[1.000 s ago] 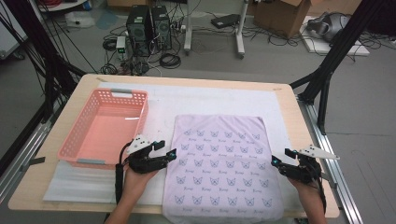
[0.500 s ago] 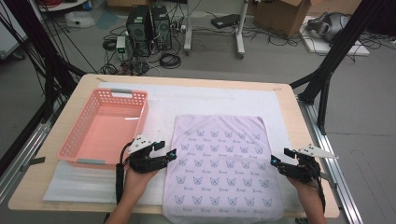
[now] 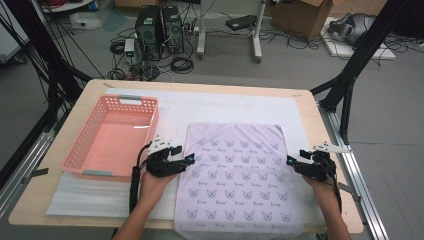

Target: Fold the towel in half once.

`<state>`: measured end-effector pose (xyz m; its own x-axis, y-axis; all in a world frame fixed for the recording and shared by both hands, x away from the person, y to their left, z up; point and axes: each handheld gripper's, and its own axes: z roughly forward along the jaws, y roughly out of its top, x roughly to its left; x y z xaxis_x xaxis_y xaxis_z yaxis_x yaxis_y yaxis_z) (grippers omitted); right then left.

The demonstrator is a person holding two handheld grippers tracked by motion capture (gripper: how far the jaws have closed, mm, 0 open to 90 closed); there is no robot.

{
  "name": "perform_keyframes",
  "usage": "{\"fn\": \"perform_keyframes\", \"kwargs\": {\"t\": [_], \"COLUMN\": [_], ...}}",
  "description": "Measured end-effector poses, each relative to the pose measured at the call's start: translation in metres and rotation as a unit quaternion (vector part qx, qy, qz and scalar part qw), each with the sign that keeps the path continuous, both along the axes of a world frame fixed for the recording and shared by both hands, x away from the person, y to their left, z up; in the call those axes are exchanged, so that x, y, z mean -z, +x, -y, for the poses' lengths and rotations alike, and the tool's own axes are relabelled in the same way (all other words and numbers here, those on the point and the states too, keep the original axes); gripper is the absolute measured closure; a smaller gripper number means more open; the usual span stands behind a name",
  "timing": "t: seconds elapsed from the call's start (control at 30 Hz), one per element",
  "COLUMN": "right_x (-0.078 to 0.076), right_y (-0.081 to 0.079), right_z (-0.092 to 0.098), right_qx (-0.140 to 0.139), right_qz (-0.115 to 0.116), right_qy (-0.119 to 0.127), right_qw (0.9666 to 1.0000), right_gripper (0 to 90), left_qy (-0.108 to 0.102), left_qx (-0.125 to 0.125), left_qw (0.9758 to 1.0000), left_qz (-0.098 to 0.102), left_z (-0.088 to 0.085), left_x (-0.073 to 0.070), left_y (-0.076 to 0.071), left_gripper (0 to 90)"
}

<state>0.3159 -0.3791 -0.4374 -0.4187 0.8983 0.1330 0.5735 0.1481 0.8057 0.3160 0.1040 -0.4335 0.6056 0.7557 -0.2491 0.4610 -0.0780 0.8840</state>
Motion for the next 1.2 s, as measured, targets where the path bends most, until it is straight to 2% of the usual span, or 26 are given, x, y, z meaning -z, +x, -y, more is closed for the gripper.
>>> {"fn": "perform_keyframes", "kwargs": {"t": [0.03, 0.07, 0.1, 0.13, 0.17, 0.23, 0.27, 0.33, 0.4, 0.43, 0.47, 0.5, 0.53, 0.63, 0.7, 0.73, 0.77, 0.8, 0.87, 0.93, 1.0, 1.03, 1.07, 1.1, 1.13, 1.2], "right_x": [0.002, 0.002, 0.007, 0.01, 0.013, 0.013, 0.012, 0.009, 0.005, 0.005, 0.002, 0.001, 0.001, 0.001, 0.005, 0.007, 0.006, 0.006, 0.005, 0.005, 0.003, 0.003, 0.001, -0.001, -0.003, -0.004], "right_y": [0.004, 0.004, 0.011, 0.014, 0.017, 0.019, 0.022, 0.025, 0.029, 0.029, 0.034, 0.037, 0.04, 0.045, 0.051, 0.051, 0.052, 0.051, 0.052, 0.052, 0.053, 0.053, 0.054, 0.053, 0.054, 0.054], "right_z": [0.001, 0.001, 0.001, 0.0, 0.0, -0.001, -0.001, -0.003, -0.008, -0.008, -0.013, -0.015, -0.017, -0.02, -0.023, -0.023, -0.023, -0.022, -0.019, -0.02, -0.021, -0.019, -0.017, -0.014, -0.011, -0.009], "right_qx": [0.003, 0.003, 0.006, 0.008, 0.009, 0.012, 0.013, 0.012, 0.009, 0.009, 0.008, 0.01, 0.013, 0.018, 0.022, 0.024, 0.028, 0.031, 0.018, 0.011, 0.014, 0.017, 0.025, 0.032, 0.037, 0.042], "right_qz": [-0.005, -0.005, -0.02, -0.03, -0.034, -0.034, -0.034, -0.038, -0.038, -0.038, -0.035, -0.038, -0.04, -0.045, -0.055, -0.054, -0.054, -0.054, -0.059, -0.059, -0.057, -0.048, -0.043, -0.04, -0.034, -0.026], "right_qy": [0.005, 0.005, 0.002, 0.002, -0.001, -0.004, -0.002, -0.009, -0.012, -0.012, -0.027, -0.038, -0.043, -0.05, -0.062, -0.065, -0.064, -0.065, -0.055, -0.059, -0.064, -0.066, -0.059, -0.044, -0.037, -0.033], "right_qw": [1.0, 1.0, 0.9998, 0.9995, 0.9994, 0.9994, 0.9993, 0.9992, 0.9992, 0.9992, 0.999, 0.9985, 0.9982, 0.9976, 0.9963, 0.9961, 0.9961, 0.9959, 0.9966, 0.9964, 0.9962, 0.9965, 0.997, 0.9977, 0.998, 0.9982], "right_gripper": [36.4, 36.4, 37.6, 39.0, 39.5, 41.8, 41.8, 43.2, 43.9, 43.9, 44.8, 45.3, 46.4, 47.4, 52.4, 55.2, 58.8, 64.0, 84.6, 87.6, 88.5, 88.7, 88.9, 88.9, 88.9, 88.9], "left_qy": [0.008, 0.008, 0.013, 0.013, 0.028, 0.043, 0.043, 0.059, 0.073, 0.073, 0.096, 0.096, 0.106, 0.115, 0.141, 0.136, 0.124, 0.116, 0.116, 0.109, 0.09, 0.076, 0.065, 0.065, 0.048, 0.044], "left_qx": [-0.008, -0.008, -0.023, -0.023, -0.036, -0.046, -0.046, -0.067, -0.069, -0.069, -0.064, -0.064, -0.069, -0.073, -0.072, -0.074, -0.071, -0.074, -0.076, -0.079, -0.104, -0.113, -0.121, -0.121, -0.13, -0.135], "left_qw": [0.9999, 0.9999, 0.9994, 0.9994, 0.9986, 0.997, 0.997, 0.9942, 0.9925, 0.9925, 0.9902, 0.9902, 0.9895, 0.9887, 0.9863, 0.9867, 0.9883, 0.9887, 0.9886, 0.9889, 0.9892, 0.9896, 0.9897, 0.9897, 0.9899, 0.9895], "left_qz": [-0.009, -0.009, -0.02, -0.02, -0.026, -0.044, -0.044, -0.06, -0.069, -0.069, -0.079, -0.079, -0.07, -0.062, -0.046, -0.049, -0.054, -0.06, -0.06, -0.063, -0.051, -0.045, -0.041, -0.041, -0.031, -0.026], "left_z": [0.004, 0.004, 0.008, 0.008, 0.011, 0.013, 0.013, 0.015, 0.017, 0.017, 0.022, 0.022, 0.025, 0.026, 0.027, 0.025, 0.023, 0.023, 0.023, 0.023, 0.017, 0.014, 0.012, 0.012, 0.009, 0.008], "left_x": [0.001, 0.001, 0.003, 0.003, 0.005, 0.008, 0.008, 0.009, 0.01, 0.01, 0.014, 0.014, 0.016, 0.017, 0.017, 0.017, 0.018, 0.018, 0.018, 0.018, 0.013, 0.011, 0.008, 0.008, 0.005, 0.004], "left_y": [0.011, 0.011, 0.023, 0.023, 0.033, 0.043, 0.043, 0.056, 0.063, 0.063, 0.068, 0.068, 0.071, 0.071, 0.07, 0.07, 0.071, 0.072, 0.072, 0.073, 0.074, 0.074, 0.074, 0.074, 0.074, 0.074], "left_gripper": [39.9, 39.9, 40.9, 42.3, 42.8, 42.9, 43.4, 43.8, 44.2, 45.7, 46.7, 47.1, 49.1, 57.4, 64.7, 71.0, 80.8, 85.8, 87.3, 87.7, 87.8, 87.9, 88.0, 88.0, 88.1, 88.4]}}
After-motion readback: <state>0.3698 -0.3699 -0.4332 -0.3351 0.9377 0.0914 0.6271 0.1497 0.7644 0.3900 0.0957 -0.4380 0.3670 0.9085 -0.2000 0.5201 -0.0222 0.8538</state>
